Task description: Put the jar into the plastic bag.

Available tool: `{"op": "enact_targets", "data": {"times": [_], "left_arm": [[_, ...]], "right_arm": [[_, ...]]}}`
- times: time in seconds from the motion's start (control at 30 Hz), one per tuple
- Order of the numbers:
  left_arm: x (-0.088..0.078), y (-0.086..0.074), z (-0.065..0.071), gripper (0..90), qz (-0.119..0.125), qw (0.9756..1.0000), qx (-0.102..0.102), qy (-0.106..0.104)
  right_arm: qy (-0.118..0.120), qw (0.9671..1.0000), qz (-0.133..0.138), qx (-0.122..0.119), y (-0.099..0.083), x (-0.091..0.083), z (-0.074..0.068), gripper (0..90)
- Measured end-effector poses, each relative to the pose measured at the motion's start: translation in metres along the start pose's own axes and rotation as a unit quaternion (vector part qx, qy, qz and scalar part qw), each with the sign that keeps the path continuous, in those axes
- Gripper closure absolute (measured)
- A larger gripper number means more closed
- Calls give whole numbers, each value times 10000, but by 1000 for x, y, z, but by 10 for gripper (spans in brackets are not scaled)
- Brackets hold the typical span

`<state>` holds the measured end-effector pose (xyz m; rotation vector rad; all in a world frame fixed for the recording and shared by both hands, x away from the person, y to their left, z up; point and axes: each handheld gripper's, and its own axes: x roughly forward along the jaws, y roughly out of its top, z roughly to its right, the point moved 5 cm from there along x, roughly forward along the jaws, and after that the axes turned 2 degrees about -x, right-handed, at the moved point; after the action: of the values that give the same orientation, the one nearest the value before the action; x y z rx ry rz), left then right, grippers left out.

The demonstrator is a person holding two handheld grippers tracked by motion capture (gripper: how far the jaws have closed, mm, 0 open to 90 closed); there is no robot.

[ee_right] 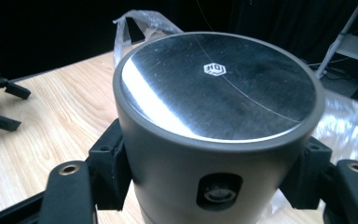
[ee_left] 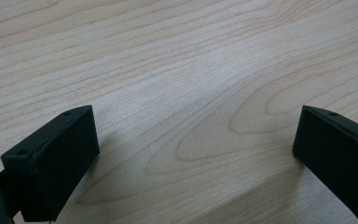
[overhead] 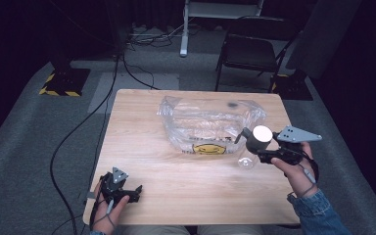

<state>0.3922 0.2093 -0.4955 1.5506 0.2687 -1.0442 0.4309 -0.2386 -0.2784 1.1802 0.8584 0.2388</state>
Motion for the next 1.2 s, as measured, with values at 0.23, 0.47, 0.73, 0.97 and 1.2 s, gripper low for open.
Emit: {"op": "enact_targets", "data": {"times": [0.23,0.47,0.73,0.97,1.2], "left_arm": [[0,0,0,1,0,10000,0,0],[0,0,0,1,4,10000,4,-1],[0,0,0,1,7,10000,2,-3],[0,0,0,1,7,10000,2,-3],[0,0,0,1,4,10000,4,-1]], "right_arm": [[77,10000,27,-18,16,10,3,314],[133,9999,29,-81,31,22,5,314],[131,9998,2,-152,44,37,9,314],[128,9997,-43,-190,53,49,13,314],[97,9997,-64,-223,59,63,18,314]]}}
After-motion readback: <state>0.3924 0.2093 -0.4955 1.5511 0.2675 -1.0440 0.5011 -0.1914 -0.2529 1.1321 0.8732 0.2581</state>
